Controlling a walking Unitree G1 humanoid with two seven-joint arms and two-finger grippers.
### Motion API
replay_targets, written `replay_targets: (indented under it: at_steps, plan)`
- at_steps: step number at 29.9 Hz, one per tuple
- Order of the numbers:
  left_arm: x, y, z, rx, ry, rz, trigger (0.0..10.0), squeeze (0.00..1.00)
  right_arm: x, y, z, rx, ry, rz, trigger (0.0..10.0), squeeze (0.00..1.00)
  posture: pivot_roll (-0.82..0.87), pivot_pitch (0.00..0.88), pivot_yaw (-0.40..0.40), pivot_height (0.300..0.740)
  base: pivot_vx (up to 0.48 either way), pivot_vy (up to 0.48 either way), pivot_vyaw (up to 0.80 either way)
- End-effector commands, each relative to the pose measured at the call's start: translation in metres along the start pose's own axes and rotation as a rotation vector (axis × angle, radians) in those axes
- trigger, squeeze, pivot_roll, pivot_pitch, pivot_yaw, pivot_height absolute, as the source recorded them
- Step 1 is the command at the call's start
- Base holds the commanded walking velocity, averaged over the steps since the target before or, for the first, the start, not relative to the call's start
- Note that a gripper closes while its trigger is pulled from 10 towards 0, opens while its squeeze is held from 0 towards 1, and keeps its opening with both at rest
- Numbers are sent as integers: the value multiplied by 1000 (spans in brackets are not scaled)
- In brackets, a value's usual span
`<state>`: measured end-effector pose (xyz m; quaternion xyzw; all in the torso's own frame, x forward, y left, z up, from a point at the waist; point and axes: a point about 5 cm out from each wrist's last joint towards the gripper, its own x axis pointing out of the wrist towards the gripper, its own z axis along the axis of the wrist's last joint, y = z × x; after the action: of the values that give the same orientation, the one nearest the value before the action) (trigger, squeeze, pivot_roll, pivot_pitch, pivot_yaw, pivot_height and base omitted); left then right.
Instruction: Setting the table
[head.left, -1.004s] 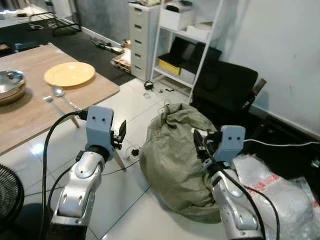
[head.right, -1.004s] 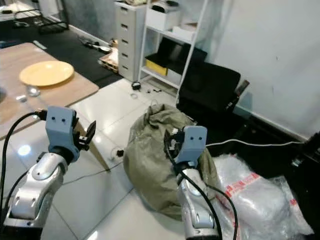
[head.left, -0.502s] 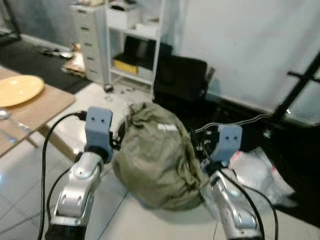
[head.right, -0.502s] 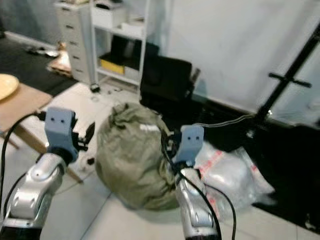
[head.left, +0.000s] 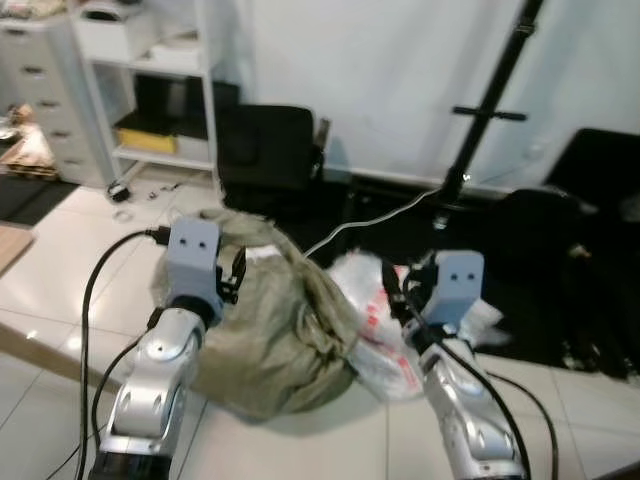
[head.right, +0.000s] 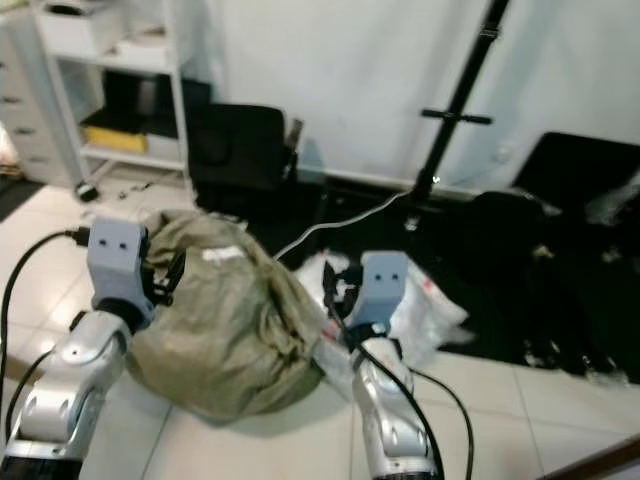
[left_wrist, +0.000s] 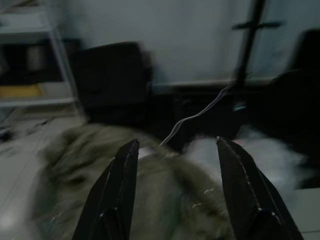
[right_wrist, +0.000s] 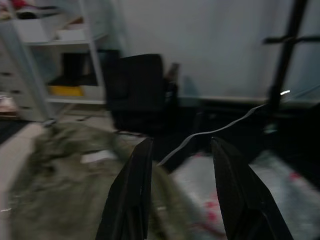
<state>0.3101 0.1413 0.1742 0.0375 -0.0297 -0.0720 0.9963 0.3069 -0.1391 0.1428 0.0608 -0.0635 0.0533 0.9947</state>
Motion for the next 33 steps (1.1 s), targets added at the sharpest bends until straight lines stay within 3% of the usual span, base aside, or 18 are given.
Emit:
replay_targets:
  at_steps: [1, 8, 11, 13, 14, 16, 17, 19, 22, 25, 33]
  plan:
    - [-3, 4, -9, 10, 30, 14, 10000, 0, -2, 3, -3, 10, 12, 5, 10000, 0, -26, 0, 33, 740, 0, 0, -800]
    - [-5, 3, -17, 9, 62, 0, 10000, 0, -3, 3, -6, 4, 24, 9, 10000, 0, -26, 0, 32, 740, 0, 0, -800]
    - [-12, 4, -34, 25, 116, -5, 10000, 0, -6, 2, -18, -16, 86, 27, 10000, 0, -31, 0, 33, 740, 0, 0, -800]
    - [-25, 5, -61, 33, 217, -22, 10000, 0, -15, -2, -42, -46, 188, 64, 10000, 0, -31, 0, 33, 740, 0, 0, -800]
    - [-42, 5, -87, 17, 315, -40, 10000, 0, -28, -14, -69, -69, 303, 63, 10000, 0, -25, 0, 32, 740, 0, 0, -800]
    - [-48, 5, -96, 7, 357, -47, 10000, 0, -34, -19, -79, -69, 343, 58, 10000, 0, -22, 0, 31, 740, 0, 0, -800]
    - [-62, 7, -117, -7, 437, -40, 10000, 0, -46, -29, -98, -88, 422, 42, 10000, 0, -20, 0, 31, 740, 0, 0, -800]
    - [-70, 9, -128, -24, 483, -31, 10000, 0, -53, -33, -107, -92, 459, 34, 10000, 0, -18, 0, 29, 740, 0, 0, -800]
    - [-91, 16, -155, -28, 596, 8, 10000, 0, -69, -37, -127, 3, 541, -7, 10000, 0, -22, 1, 27, 740, 0, 0, -800]
    - [-96, 15, -161, -51, 621, 7, 10000, 0, -71, -39, -129, 62, 548, -43, 10000, 0, -16, 2, 24, 740, 0, 0, -800]
    - [-94, 9, -162, -65, 609, -54, 10000, 0, -78, -53, -140, 69, 611, -108, 10000, 0, -25, 1, 37, 740, 0, 0, -800]
